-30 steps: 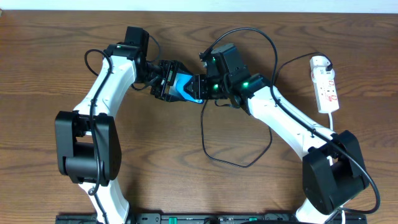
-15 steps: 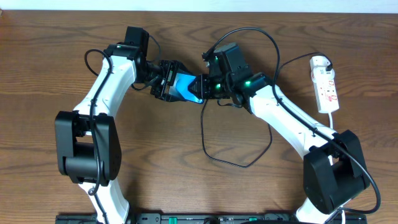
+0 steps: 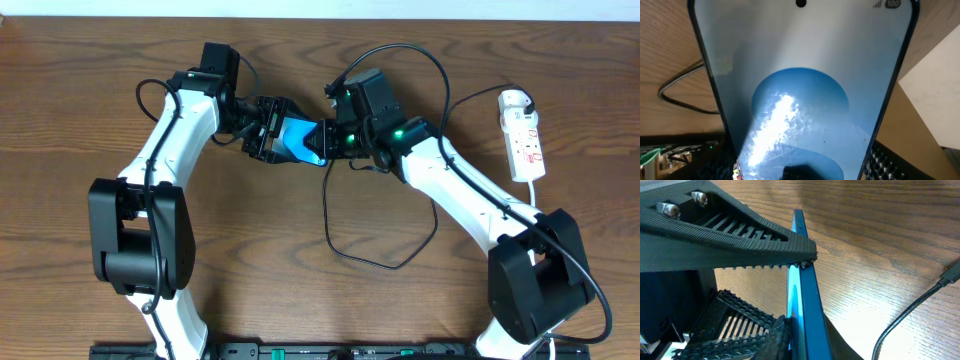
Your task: Plug charger to phone and switch on socket
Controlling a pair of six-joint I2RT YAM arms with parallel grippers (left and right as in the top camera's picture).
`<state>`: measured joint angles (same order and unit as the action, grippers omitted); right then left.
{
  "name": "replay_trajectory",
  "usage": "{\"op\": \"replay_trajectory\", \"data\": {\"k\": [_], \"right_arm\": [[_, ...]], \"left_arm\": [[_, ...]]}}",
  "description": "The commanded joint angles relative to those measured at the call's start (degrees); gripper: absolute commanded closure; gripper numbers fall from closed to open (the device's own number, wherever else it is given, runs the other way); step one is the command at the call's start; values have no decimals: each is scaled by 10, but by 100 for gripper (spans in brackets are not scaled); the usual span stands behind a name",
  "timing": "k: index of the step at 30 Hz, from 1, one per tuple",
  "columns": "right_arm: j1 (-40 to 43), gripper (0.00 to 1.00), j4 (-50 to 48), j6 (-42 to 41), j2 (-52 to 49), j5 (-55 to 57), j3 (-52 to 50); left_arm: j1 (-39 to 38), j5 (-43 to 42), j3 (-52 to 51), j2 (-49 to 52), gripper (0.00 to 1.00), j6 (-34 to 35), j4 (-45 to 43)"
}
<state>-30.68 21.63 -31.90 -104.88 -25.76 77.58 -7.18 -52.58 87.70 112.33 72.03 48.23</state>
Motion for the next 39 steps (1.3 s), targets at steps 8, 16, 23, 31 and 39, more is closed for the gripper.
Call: {"op": "replay_trajectory", "data": {"k": [8, 16, 23, 31, 39], "right_arm": [[21, 99, 0, 0, 0, -12, 3], [55, 99, -9, -36, 0, -20, 3], [100, 99, -71, -114, 1, -80, 3], [124, 99, -199, -273, 1, -111, 3], [124, 99, -247, -355, 1, -110, 3]], "left_arm": [[0, -22, 12, -14, 36, 3, 3], [0, 12, 12, -14, 35, 3, 3], [0, 5, 12, -14, 35, -84, -114], [7, -25, 12, -14, 45, -119, -235], [11, -85, 12, -14, 45, -113, -406]]}}
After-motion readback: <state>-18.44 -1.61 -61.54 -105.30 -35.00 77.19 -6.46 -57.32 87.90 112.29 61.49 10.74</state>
